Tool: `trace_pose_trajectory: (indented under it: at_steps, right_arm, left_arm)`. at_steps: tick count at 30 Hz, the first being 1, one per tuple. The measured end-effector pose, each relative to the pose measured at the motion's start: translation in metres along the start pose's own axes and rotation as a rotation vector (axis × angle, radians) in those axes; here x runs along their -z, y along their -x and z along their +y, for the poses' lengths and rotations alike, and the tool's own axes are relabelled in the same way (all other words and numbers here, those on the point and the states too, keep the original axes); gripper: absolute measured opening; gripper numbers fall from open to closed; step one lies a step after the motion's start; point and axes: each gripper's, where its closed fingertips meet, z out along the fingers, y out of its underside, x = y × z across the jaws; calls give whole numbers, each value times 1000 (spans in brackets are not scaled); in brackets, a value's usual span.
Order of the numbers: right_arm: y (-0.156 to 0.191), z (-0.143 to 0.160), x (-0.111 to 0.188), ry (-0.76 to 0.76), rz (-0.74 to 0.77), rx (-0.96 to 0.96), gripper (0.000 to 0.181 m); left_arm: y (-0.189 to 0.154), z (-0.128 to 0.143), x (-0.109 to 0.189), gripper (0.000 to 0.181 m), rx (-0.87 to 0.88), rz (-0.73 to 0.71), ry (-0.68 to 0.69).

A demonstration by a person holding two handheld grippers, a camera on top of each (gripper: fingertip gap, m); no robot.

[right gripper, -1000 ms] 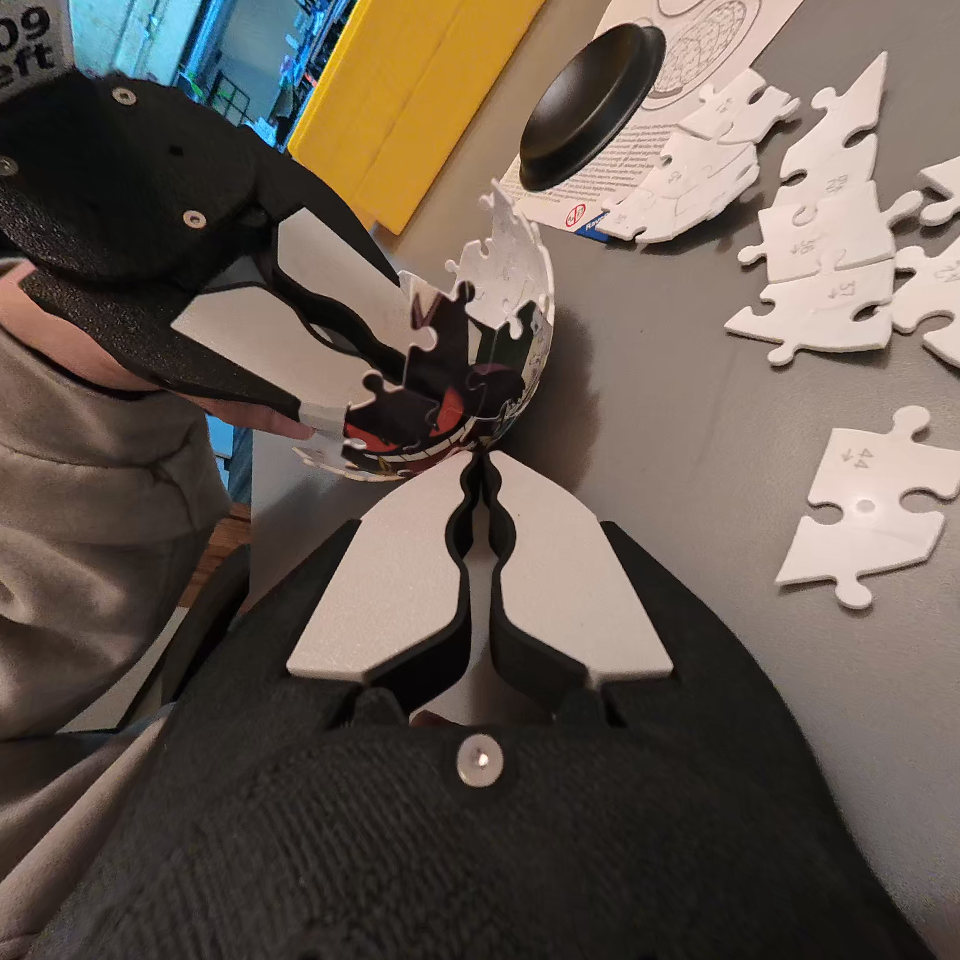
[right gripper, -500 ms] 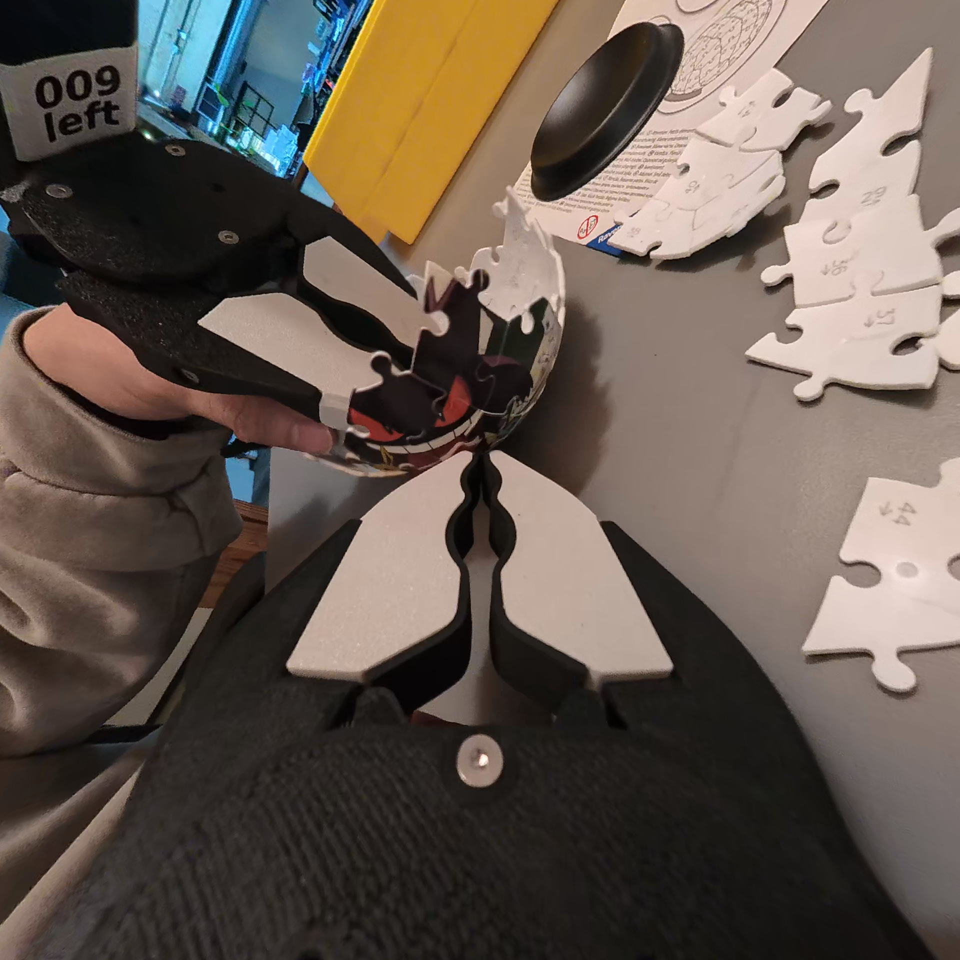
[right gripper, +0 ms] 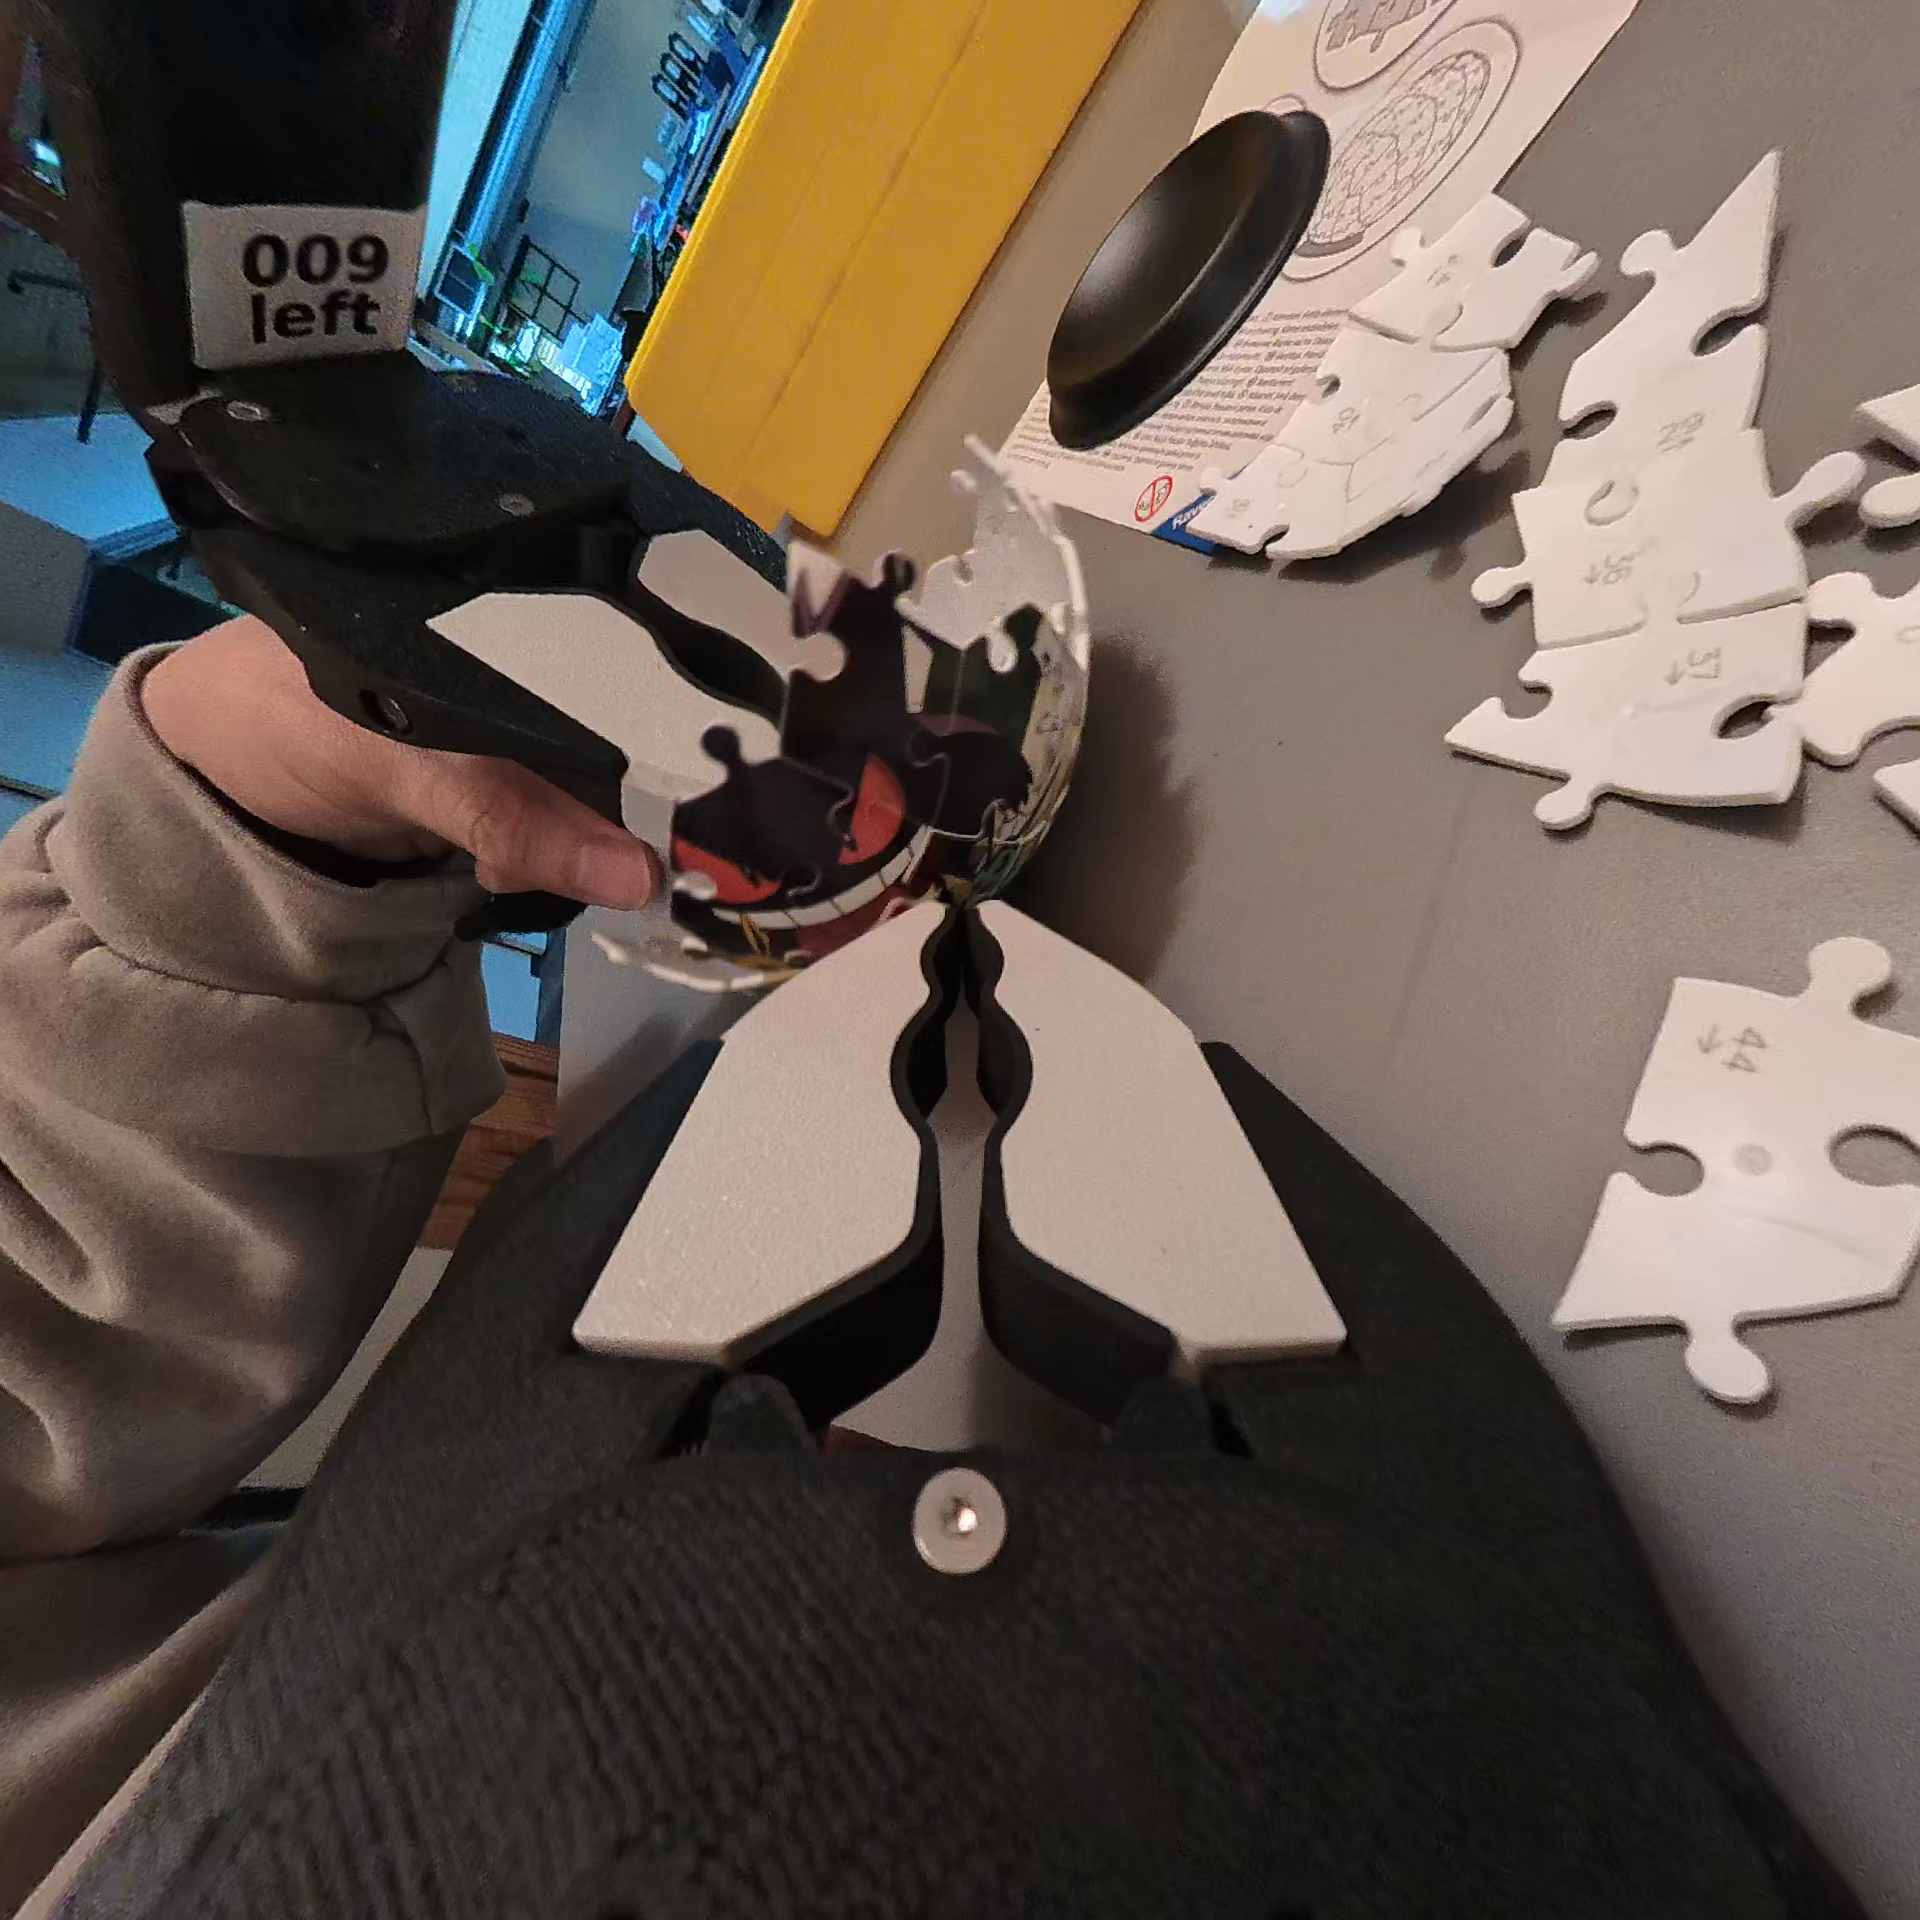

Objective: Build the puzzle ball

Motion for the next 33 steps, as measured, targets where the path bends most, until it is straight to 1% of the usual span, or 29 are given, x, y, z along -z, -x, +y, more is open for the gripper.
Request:
trace_pose_trajectory:
  at_steps: [1, 6, 12, 17, 21, 25, 28, 33]
  right_arm:
    - [-1, -1, 0, -6, 5, -3, 0]
    - [-4, -4, 1, -25, 8, -28, 0]
    - [-6, -5, 1, -33, 15, -33, 0]
    - [-4, -8, 3, -54, 2, -35, 0]
    - [-3, -8, 7, -65, -14, -42, 0]
    - [-1, -6, 4, -45, -29, -35, 0]
    - [0, -6, 4, -41, -31, -28, 0]
    - [7, -5, 7, -43, -98, -28, 0]
  left_arm:
    - [0, 0, 0, 0, 2, 5, 2]
    - [-3, 1, -3, 0, -3, 13, -2]
    - [-2, -1, -4, 0, -19, -42, -37]
    - [-1, -3, -4, 0, -10, -47, -68]
    - [-3, -2, -4, 0, -3, -25, -84]
    - [-6, -4, -1, 0, 33, 34, -118]
    - [-2, 0, -2, 0, 38, 23, -111]
    - [-4, -3, 1, 0, 54, 60, -151]
